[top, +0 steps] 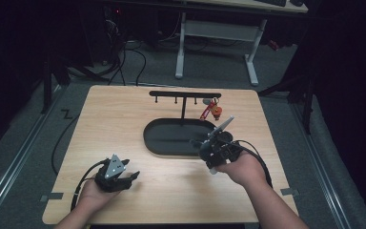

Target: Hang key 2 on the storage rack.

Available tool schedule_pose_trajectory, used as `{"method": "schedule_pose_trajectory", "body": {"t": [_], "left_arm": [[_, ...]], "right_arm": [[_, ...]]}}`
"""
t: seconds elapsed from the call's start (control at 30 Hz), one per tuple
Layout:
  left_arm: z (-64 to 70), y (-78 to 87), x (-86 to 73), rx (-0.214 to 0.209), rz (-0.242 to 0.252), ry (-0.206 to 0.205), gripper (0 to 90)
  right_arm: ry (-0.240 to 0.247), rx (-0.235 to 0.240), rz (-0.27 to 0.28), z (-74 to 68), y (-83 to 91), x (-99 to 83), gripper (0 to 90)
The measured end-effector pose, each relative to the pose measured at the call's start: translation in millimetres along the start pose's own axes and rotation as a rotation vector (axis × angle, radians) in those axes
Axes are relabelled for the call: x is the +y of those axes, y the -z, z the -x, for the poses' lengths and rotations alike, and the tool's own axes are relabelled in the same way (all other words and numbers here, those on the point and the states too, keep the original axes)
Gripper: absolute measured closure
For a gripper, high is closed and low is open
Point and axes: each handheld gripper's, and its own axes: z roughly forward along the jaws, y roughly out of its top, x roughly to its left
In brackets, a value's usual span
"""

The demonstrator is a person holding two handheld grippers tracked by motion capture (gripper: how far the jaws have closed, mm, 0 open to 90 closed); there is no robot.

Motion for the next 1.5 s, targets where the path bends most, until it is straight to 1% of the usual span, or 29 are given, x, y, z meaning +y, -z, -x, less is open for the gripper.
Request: {"method": "schedule_pose_trajectory", "body": {"t": [0.03, 0.1, 0.13, 0.2, 0.27, 0.33, 0.37, 0.43, 0.47, 0.53, 0.6, 0.67, 0.7, 0.83, 1.0, 1.23, 1.37, 1.4, 1.5], "left_arm": [[0.0, -0.2, -0.1, -0.001, -0.002, 0.0, 40.0], [-0.1, -0.4, -0.2, -0.002, -0.005, 0.0, 40.0], [-0.2, -0.5, -0.3, -0.003, -0.01, -0.002, 39.8], [-0.2, -0.9, -0.4, 0.001, -0.011, -0.001, 39.5], [-0.8, -1.2, -0.6, 0.001, -0.017, 0.002, 39.2], [-1.0, -1.2, -0.7, 0.002, -0.016, 0.003, 38.6], [-1.3, -0.4, -0.8, 0.0, -0.011, 0.001, 36.1], [-1.4, 0.9, -0.5, 0.001, -0.005, 0.0, 34.1], [-1.7, 1.7, -0.3, -0.001, 0.001, 0.003, 33.5], [-1.8, 2.0, -0.2, 0.0, 0.006, 0.005, 32.5], [-2.7, 2.8, -0.1, -0.001, 0.001, 0.004, 31.8], [-2.8, 2.7, -0.5, 0.002, 0.004, 0.001, 31.7], [-2.7, 2.8, -0.7, 0.0, 0.003, -0.002, 31.7], [-2.4, 1.9, -1.5, -0.003, -0.006, -0.01, 31.7], [-2.7, 2.0, -1.7, -0.005, -0.005, -0.011, 31.7], [-3.1, 2.4, -1.6, -0.004, -0.005, -0.015, 31.9], [-3.2, 2.3, -1.5, -0.006, -0.007, -0.017, 31.9], [-3.2, 2.2, -1.5, -0.007, -0.008, -0.018, 31.9], [-2.9, 2.3, -1.5, -0.007, -0.009, -0.02, 31.9]], "right_arm": [[0.0, 0.001, 0.001, 0.6, 3.3, 4.6, 47.5], [0.002, 0.001, 0.001, 0.8, 4.8, 6.5, 47.5], [0.006, -0.004, -0.002, 1.1, 10.3, 13.1, 47.5], [0.011, -0.004, 0.003, 2.7, 14.7, 18.5, 47.5], [0.007, -0.001, 0.004, 3.1, 17.9, 22.1, 47.5], [0.006, -0.004, 0.005, 3.3, 20.6, 25.3, 47.5], [0.007, -0.007, 0.004, 3.9, 25.1, 31.1, 47.5], [-0.01, -0.008, -0.001, 3.3, 28.5, 35.4, 47.5], [0.002, -0.009, 0.003, 4.4, 29.6, 37.5, 47.5], [-0.003, -0.012, 0.007, 4.6, 31.7, 40.7, 47.5], [0.001, -0.009, 0.005, 4.2, 36.4, 48.3, 47.5], [0.002, -0.011, 0.006, 4.4, 39.1, 53.3, 47.5], [0.01, -0.015, 0.01, 5.1, 40.1, 55.8, 47.5], [0.005, -0.023, 0.009, 6.6, 43.4, 65.1, 47.5], [-0.001, -0.033, 0.007, 7.5, 48.4, 76.1, 47.5], [-0.017, -0.044, 0.024, 11.1, 55.6, 89.6, 47.5], [-0.018, -0.048, 0.035, 12.6, 58.5, 93.6, 47.5], [-0.022, -0.061, 0.043, 14.1, 60.6, 96.4, 47.5], [-0.036, -0.077, 0.06, 16.1, 63.1, 99.3, 47.5]]}}
